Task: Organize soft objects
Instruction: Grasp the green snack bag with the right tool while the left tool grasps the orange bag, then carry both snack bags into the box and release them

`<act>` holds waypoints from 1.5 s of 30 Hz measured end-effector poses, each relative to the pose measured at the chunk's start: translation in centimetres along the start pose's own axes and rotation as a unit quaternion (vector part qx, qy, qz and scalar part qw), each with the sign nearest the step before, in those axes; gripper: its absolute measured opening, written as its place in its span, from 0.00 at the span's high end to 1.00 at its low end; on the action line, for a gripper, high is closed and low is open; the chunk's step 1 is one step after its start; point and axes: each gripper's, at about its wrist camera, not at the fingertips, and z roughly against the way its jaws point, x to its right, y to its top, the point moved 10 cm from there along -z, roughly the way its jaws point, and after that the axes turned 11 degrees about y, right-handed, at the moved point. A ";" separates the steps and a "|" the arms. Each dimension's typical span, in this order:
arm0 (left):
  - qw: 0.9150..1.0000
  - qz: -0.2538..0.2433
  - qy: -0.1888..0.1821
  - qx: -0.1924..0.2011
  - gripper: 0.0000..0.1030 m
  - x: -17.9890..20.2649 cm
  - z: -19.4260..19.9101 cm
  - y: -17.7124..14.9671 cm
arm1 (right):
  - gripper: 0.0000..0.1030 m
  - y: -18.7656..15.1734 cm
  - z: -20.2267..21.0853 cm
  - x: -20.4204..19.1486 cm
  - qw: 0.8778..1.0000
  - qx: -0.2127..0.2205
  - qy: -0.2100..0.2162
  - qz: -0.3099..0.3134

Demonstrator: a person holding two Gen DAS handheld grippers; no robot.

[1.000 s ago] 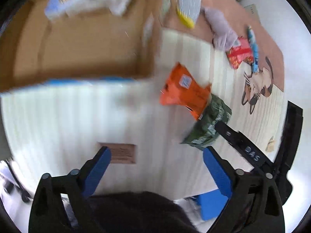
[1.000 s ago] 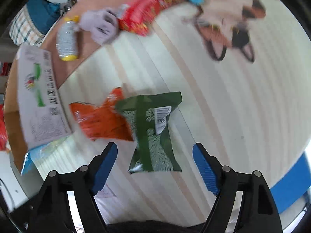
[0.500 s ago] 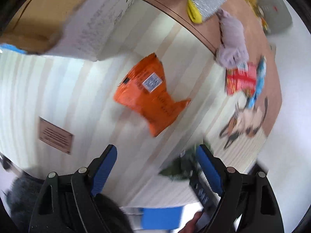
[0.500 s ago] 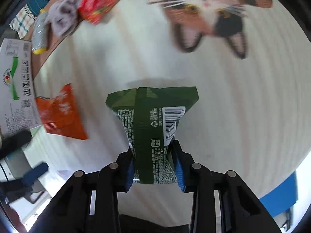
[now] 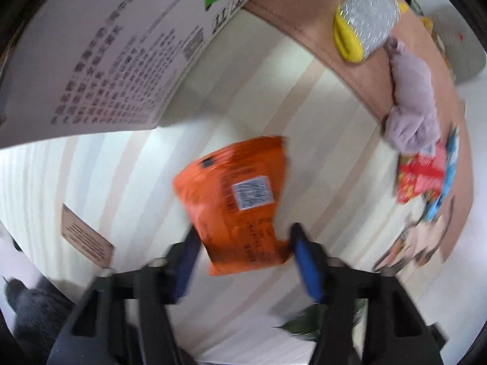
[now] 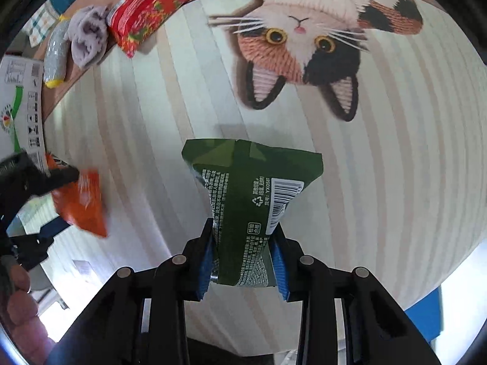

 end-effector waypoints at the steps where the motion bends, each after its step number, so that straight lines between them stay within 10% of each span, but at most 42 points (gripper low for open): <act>1: 1.000 -0.020 0.008 0.000 0.60 -0.3 -0.2 -0.3 | 0.65 0.0 -0.1 -0.2 1.000 -0.004 -0.005 0.009; 9: 0.978 -0.185 0.095 0.008 0.60 -2.5 -1.6 -3.3 | 0.64 0.3 -0.3 -0.9 0.997 -0.029 -0.037 0.063; 17: 0.968 -0.198 0.139 0.059 0.55 -1.7 -2.8 -3.0 | 0.56 0.3 -1.7 -2.0 0.997 -0.037 -0.042 0.044; 28: 0.968 -0.222 0.106 0.048 0.66 -2.7 -0.2 -5.8 | 0.67 -1.9 -0.1 -3.4 0.999 -0.019 -0.015 0.040; 36: 0.957 -0.264 0.010 0.121 0.66 -1.3 11.5 -6.4 | 0.68 -1.3 7.6 -11.7 0.994 0.032 0.043 0.097; 45: 0.948 -0.213 0.001 0.236 0.66 -12.0 27.1 7.7 | 0.68 1.0 16.2 -31.7 0.965 0.094 0.108 0.219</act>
